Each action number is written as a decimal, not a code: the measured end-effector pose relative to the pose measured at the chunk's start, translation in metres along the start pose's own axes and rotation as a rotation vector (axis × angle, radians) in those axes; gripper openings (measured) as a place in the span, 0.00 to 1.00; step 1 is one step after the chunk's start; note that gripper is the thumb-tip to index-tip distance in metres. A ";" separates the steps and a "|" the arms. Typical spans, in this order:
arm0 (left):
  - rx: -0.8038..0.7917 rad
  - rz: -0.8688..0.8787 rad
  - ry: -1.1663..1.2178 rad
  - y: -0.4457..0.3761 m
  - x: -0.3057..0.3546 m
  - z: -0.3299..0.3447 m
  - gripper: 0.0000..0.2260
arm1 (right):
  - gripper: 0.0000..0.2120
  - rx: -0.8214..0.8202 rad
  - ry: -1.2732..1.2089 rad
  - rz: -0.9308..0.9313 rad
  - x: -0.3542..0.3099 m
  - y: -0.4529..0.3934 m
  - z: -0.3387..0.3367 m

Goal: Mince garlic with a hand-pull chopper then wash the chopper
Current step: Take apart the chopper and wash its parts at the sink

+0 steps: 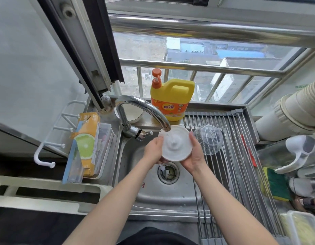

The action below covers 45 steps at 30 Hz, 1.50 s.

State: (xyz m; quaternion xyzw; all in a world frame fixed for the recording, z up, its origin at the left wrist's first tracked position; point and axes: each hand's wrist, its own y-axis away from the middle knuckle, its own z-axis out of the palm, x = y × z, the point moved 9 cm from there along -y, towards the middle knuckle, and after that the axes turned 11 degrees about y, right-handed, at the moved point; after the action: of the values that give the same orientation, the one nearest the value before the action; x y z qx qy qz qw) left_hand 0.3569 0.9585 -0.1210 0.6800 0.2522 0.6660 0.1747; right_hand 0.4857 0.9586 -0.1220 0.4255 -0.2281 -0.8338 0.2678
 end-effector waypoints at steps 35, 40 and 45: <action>-0.250 -0.492 0.321 0.020 -0.040 0.027 0.11 | 0.51 0.306 2.696 -0.205 -0.011 0.064 0.010; -0.231 -0.489 0.545 0.021 -0.033 0.030 0.14 | 0.53 0.464 2.604 -0.241 -0.024 0.076 -0.008; -0.242 -0.493 0.470 0.023 -0.038 0.033 0.13 | 0.57 0.482 2.471 -0.494 -0.035 0.089 -0.016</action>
State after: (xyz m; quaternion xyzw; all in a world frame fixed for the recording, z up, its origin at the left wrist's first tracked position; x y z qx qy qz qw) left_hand 0.3924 0.9213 -0.1408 0.4015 0.3613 0.7670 0.3463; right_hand 0.5381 0.9118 -0.0559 0.9811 0.1110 0.1479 0.0563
